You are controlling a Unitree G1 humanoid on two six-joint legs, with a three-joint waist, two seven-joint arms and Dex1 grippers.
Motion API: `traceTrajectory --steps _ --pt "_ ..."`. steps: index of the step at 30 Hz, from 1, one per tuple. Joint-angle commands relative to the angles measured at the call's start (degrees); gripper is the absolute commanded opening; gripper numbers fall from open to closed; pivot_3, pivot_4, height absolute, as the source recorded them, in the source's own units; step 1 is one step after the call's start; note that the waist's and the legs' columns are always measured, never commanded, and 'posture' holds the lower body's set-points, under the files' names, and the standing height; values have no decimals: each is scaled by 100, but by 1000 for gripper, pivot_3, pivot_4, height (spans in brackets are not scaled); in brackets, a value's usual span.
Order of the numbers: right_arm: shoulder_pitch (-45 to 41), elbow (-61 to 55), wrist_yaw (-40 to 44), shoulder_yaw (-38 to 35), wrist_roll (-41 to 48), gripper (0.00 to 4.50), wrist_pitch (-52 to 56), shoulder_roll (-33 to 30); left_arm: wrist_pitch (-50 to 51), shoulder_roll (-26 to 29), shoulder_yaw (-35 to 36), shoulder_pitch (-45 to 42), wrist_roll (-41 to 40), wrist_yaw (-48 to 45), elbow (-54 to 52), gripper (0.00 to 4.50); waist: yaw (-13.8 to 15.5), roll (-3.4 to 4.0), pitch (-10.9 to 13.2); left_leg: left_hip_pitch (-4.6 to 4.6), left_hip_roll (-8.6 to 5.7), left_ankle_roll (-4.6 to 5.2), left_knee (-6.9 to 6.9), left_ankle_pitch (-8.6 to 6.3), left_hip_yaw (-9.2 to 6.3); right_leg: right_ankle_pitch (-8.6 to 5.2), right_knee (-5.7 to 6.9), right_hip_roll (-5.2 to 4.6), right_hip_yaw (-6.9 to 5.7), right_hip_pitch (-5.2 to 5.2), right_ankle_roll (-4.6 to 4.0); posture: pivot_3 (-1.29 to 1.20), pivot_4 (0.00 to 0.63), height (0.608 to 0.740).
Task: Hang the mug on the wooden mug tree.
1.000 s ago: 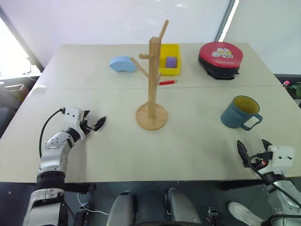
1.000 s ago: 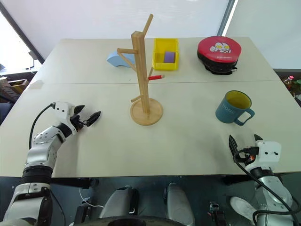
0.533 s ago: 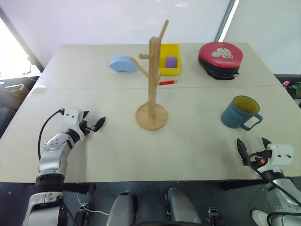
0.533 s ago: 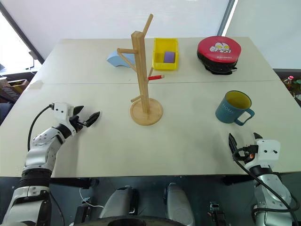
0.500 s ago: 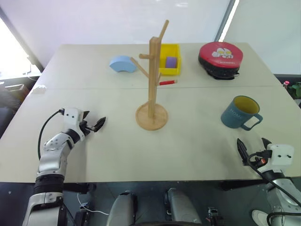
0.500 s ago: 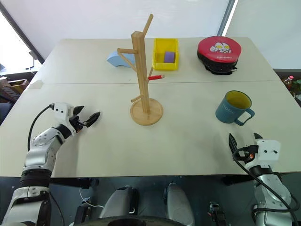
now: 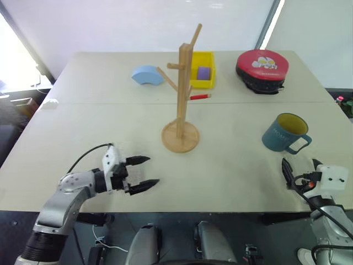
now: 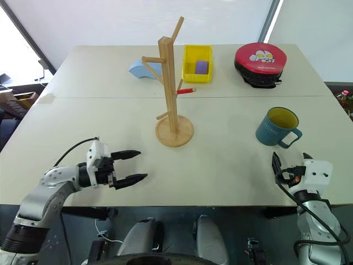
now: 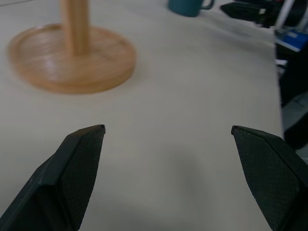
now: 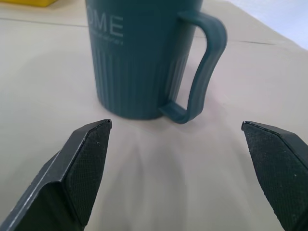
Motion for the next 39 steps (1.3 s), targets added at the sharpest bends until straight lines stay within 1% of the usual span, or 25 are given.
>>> traceTrajectory --steps 1,7,12,18,34,36,37,38,39 --pt "-160 -120 -230 -144 -12 4465 -87 56 138 -65 -332 -307 -104 -72 -445 4500 -9 2 0 0 0 0 0 0 1 0 0 0 0 0 0 0 150 735" --pt "-539 212 -552 -51 -276 4465 -87 34 195 -310 -705 -825 -75 -42 -456 4500 -26 2 0 2 -4 3 1 2 7 1 1 16 1 1 2 0 150 735" --pt "-868 588 -687 -10 -446 4465 -141 5 308 -350 -735 -1079 -204 -65 -521 4500 -24 2 0 3 -3 9 3 5 6 1 2 31 2 3 4 0 150 735" --pt "-1139 995 -785 -74 -542 4465 -273 -11 424 -336 -709 -1114 -280 -29 -649 4500 -29 1 0 4 0 12 3 7 5 1 3 57 10 6 5 0 150 735" --pt "-1941 2049 -736 -25 -653 4465 -522 -320 520 -487 -706 -1305 -347 202 -702 4500 -34 1 0 8 5 13 8 7 4 2 6 72 20 9 6 0 150 735" --pt "-2002 2134 -668 18 -631 3955 -539 -334 505 -497 -703 -1319 -341 215 -682 4500 -35 1 0 8 5 13 8 7 4 2 6 73 20 9 7 0 150 735" --pt "-2039 2170 -610 30 -586 3578 -535 -325 497 -504 -708 -1325 -333 225 -674 4500 -35 1 0 7 5 13 8 7 4 2 6 73 20 9 7 0 150 735" --pt "-2064 2195 -569 36 -554 3127 -534 -318 491 -510 -712 -1328 -326 231 -670 4500 -37 1 0 8 5 13 8 7 5 3 6 73 21 9 7 0 150 735" --pt "-2066 2181 -495 61 -517 2563 -523 -300 492 -514 -712 -1312 -325 249 -689 4500 -37 1 0 8 6 13 8 7 5 3 6 73 21 9 7 0 150 735"
